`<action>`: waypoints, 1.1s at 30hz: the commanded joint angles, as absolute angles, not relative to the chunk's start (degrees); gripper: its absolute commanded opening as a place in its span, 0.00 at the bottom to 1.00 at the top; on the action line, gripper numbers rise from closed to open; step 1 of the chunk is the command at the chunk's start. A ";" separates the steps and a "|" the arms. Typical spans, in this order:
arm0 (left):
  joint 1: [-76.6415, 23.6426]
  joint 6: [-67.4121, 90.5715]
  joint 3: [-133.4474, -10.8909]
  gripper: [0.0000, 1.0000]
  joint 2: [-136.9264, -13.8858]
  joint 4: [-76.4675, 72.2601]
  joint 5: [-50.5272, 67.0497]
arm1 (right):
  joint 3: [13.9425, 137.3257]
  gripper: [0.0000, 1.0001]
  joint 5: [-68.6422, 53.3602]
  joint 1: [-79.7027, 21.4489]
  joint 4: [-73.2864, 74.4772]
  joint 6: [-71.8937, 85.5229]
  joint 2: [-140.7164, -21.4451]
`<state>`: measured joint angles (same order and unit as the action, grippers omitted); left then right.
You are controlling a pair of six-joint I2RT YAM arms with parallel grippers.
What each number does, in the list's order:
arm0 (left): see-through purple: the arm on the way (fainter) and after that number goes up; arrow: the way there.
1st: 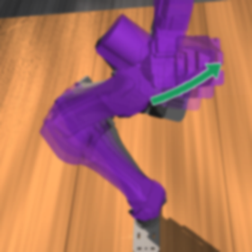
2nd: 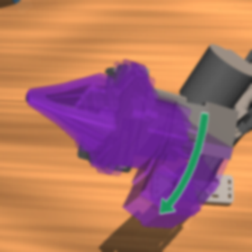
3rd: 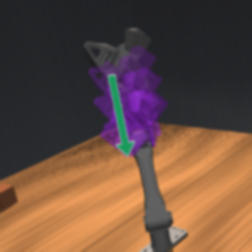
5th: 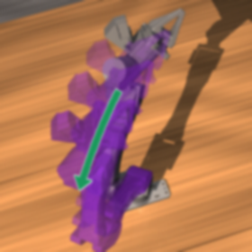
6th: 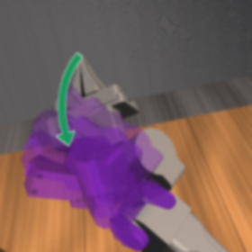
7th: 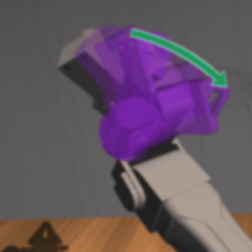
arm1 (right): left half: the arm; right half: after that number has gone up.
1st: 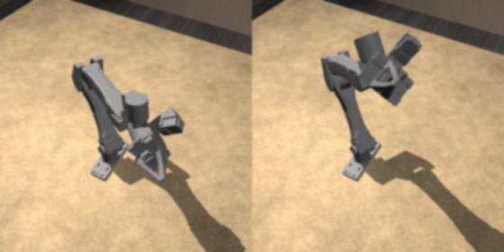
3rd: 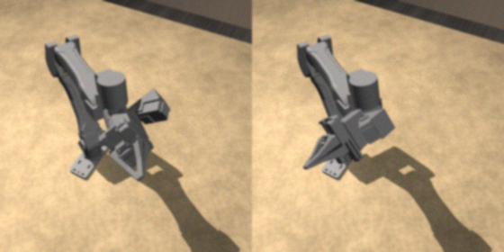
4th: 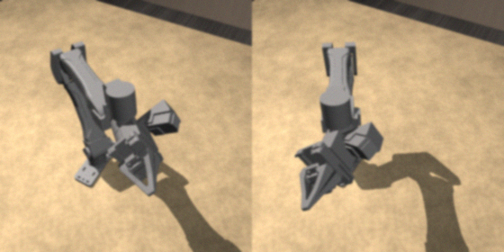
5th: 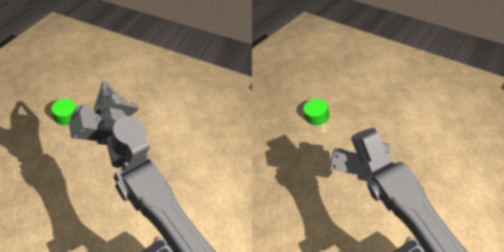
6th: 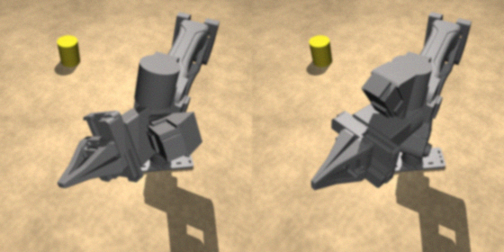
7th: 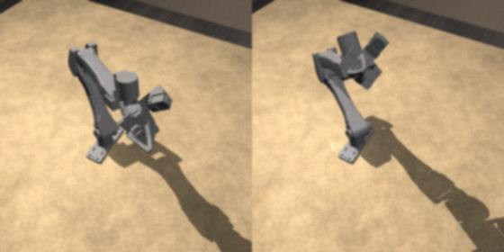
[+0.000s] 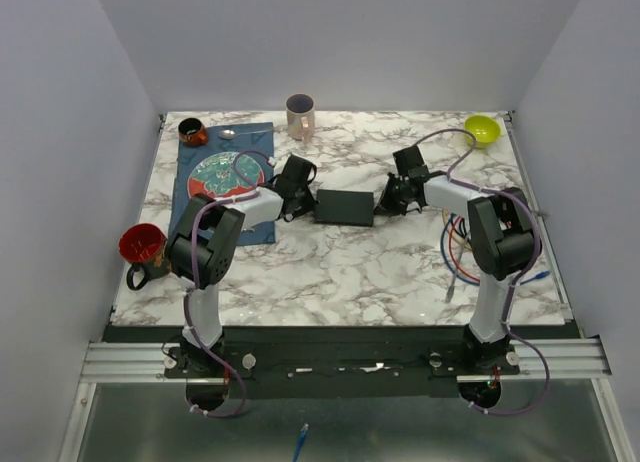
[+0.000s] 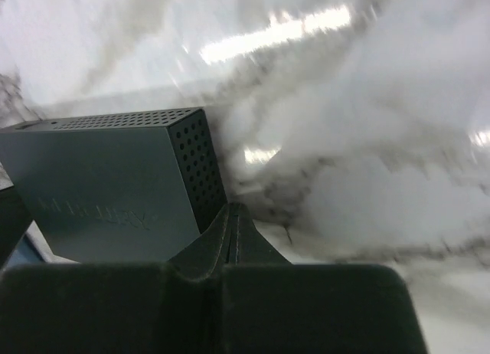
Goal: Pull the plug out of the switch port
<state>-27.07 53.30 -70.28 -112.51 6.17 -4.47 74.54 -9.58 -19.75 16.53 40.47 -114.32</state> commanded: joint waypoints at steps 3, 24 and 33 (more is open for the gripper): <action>-32.61 55.46 -62.33 0.05 -104.07 4.22 -2.02 | 65.57 0.01 -10.29 -22.59 13.44 40.69 -106.53; -35.83 40.16 -72.86 0.99 -82.88 33.54 -28.19 | 50.83 1.00 15.89 -29.96 1.23 30.50 -68.48; -45.18 47.54 -69.60 0.99 -82.09 39.08 -35.18 | 42.89 1.00 12.31 -30.94 -1.40 29.00 -62.76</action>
<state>-44.62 43.68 -68.18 -81.78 32.29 -30.87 44.93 10.92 -30.44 3.05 30.35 -65.89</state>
